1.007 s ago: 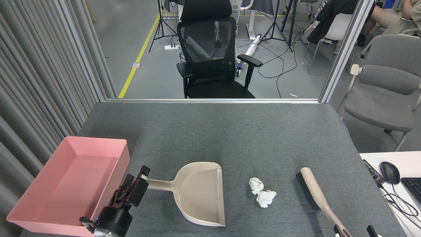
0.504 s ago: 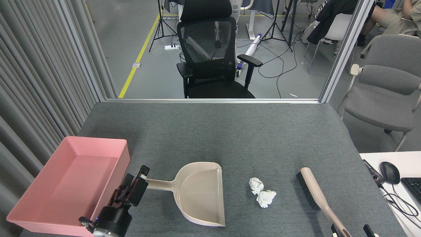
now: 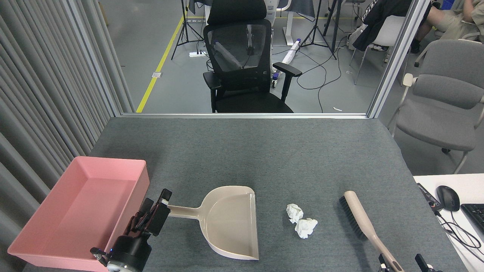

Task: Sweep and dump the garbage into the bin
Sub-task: 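Close the left gripper on the dustpan handle and the right on the brush handle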

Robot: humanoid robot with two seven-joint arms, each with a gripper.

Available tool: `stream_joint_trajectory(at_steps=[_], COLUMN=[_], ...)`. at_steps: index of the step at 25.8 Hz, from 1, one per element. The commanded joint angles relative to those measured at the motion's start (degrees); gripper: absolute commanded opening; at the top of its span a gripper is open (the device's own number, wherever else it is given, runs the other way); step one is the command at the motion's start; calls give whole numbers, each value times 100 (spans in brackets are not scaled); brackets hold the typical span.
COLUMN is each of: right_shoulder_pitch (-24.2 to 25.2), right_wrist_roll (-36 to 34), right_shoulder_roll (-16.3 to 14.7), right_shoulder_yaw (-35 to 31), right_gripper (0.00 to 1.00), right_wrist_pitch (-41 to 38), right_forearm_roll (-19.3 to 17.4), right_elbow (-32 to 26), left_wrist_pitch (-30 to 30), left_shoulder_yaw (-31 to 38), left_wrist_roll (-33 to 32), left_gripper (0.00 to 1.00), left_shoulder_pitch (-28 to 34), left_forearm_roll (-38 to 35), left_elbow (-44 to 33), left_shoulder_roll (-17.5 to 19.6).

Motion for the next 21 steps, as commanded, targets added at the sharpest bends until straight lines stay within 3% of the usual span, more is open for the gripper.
stream_joint_trajectory(at_steps=[1,15,21], right_shoulder_pitch=[-1,-1,34], right_wrist_roll=[20,-24,-77], right_shoulder_roll=[3,29,56], right_shoulder_yaw=[-1,-1,-1], right_gripper=[96,89,74], right_wrist_pitch=[-67,-164,-261], right_forearm_roll=[0,9,9], right_elbow=[2,-7,-16], left_wrist_pitch=[5,5,5], left_shoulder_yaw=[-5,4,4], left_wrist_roll=[1,10,10], left_gripper=[99,99,99], left_shoulder_pitch=[-11,-11,-11], left_forearm_roll=[-1,-10,-19], left_elbow=[0,0,-9], left_shoulder_roll=[-13,-4,-4])
